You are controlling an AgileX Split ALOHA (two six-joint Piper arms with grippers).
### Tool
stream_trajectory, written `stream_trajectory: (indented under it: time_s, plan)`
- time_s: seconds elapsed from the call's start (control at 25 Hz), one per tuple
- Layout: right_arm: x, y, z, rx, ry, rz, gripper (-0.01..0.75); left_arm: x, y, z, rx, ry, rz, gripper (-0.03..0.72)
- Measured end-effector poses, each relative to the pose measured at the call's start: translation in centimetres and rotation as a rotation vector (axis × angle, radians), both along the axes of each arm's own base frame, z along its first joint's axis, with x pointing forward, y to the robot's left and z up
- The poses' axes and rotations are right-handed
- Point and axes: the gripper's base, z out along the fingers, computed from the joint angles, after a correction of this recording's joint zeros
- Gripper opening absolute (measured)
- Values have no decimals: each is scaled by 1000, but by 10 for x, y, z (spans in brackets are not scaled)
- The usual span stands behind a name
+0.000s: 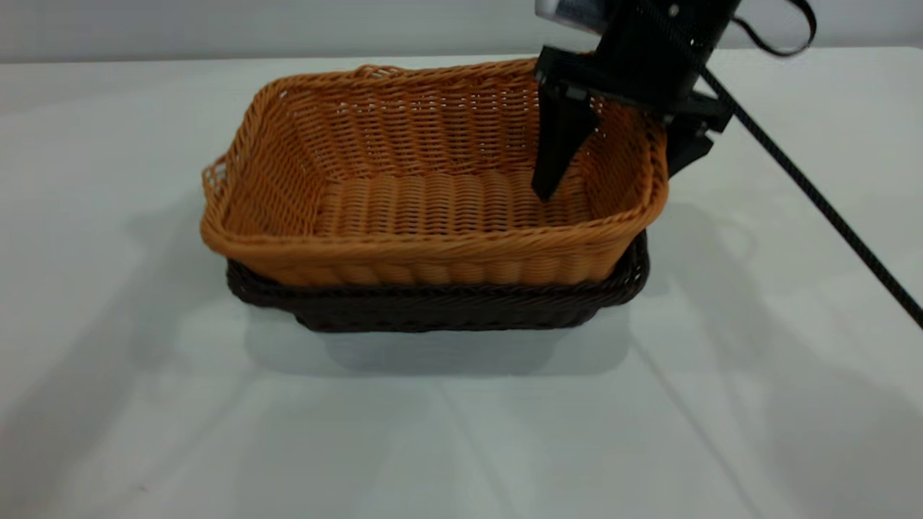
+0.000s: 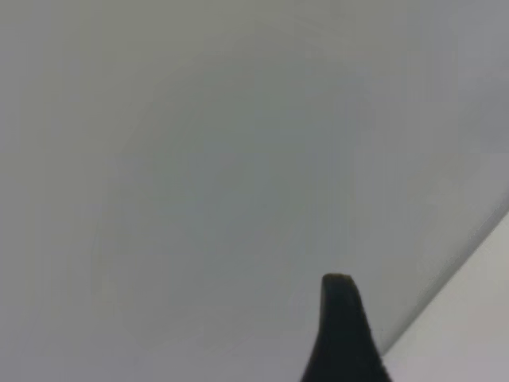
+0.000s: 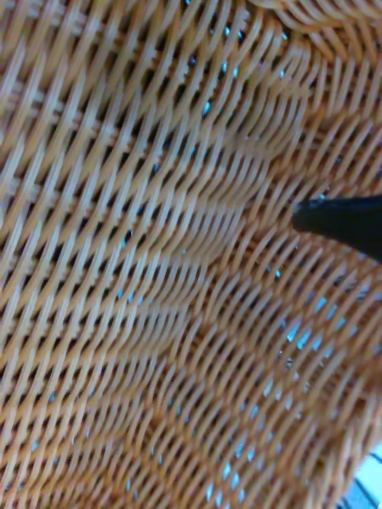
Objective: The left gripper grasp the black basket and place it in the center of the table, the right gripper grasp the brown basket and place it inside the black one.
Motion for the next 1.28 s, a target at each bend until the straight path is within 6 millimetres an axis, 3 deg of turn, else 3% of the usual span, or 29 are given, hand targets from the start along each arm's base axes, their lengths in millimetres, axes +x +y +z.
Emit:
stream_trajectory:
  time_s: [0.48,0.56,0.64,0.84,0.96,1.12,1.28]
  plan:
    - [19,-12,35,-185,-74,17,580,-19,5,30,-25,-93,-1,461]
    - [18,-13,51,-187,-109,9,580,-24,7,37,-30,-111,0,461]
    - [16,-14,79,-175,-167,1,580,-32,9,45,-34,-125,4,461]
    - [-11,-23,183,-103,-386,-21,580,-66,21,68,-125,-79,64,461]
    - [-40,-33,244,-57,-522,-34,577,-91,31,77,-200,-2,127,461]
    - [-90,-49,315,2,-697,-50,568,-128,47,71,-229,223,260,461]
    - [-139,-65,355,42,-816,-61,557,-164,63,56,-162,502,396,461]
